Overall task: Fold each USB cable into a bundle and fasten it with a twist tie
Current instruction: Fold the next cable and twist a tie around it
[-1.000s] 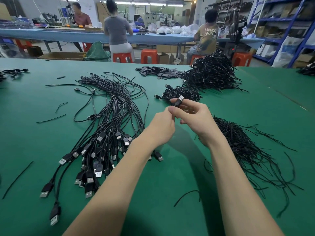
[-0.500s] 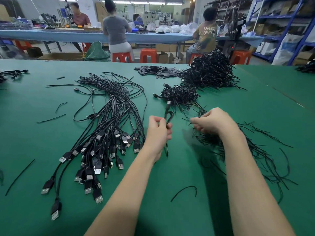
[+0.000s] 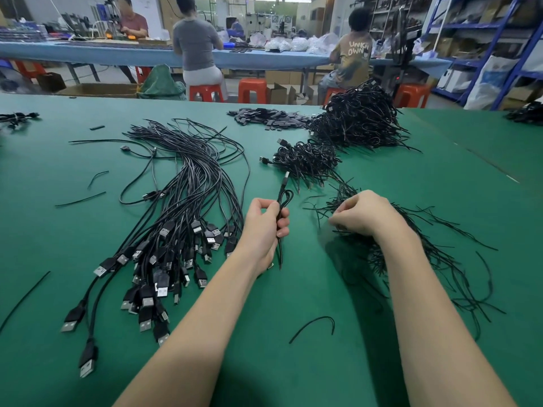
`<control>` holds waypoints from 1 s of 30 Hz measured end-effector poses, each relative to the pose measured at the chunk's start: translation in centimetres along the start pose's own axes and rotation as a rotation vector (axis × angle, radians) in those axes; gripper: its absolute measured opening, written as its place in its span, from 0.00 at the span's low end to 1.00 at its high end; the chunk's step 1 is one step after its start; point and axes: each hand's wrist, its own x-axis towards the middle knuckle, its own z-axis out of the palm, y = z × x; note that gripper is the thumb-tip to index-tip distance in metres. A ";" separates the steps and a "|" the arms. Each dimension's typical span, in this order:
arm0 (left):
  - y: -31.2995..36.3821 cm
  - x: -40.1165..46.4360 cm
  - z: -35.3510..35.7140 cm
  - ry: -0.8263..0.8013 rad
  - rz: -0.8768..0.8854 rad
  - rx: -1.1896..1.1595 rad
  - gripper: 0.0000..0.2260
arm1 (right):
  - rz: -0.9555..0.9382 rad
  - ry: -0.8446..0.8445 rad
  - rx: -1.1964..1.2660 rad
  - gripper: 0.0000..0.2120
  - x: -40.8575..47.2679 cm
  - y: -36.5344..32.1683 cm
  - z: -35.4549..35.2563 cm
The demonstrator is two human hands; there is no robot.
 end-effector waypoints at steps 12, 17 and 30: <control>0.0 0.0 0.1 -0.046 -0.006 0.001 0.07 | -0.569 0.012 0.329 0.05 -1.5 -2.9 1.6; 0.3 -0.1 0.2 -0.048 -0.040 -0.050 0.05 | -0.522 0.184 0.434 0.06 -1.3 -3.4 2.7; -0.4 -0.5 0.4 -0.065 0.036 0.205 0.04 | -0.384 0.130 0.728 0.04 -0.6 -2.0 1.8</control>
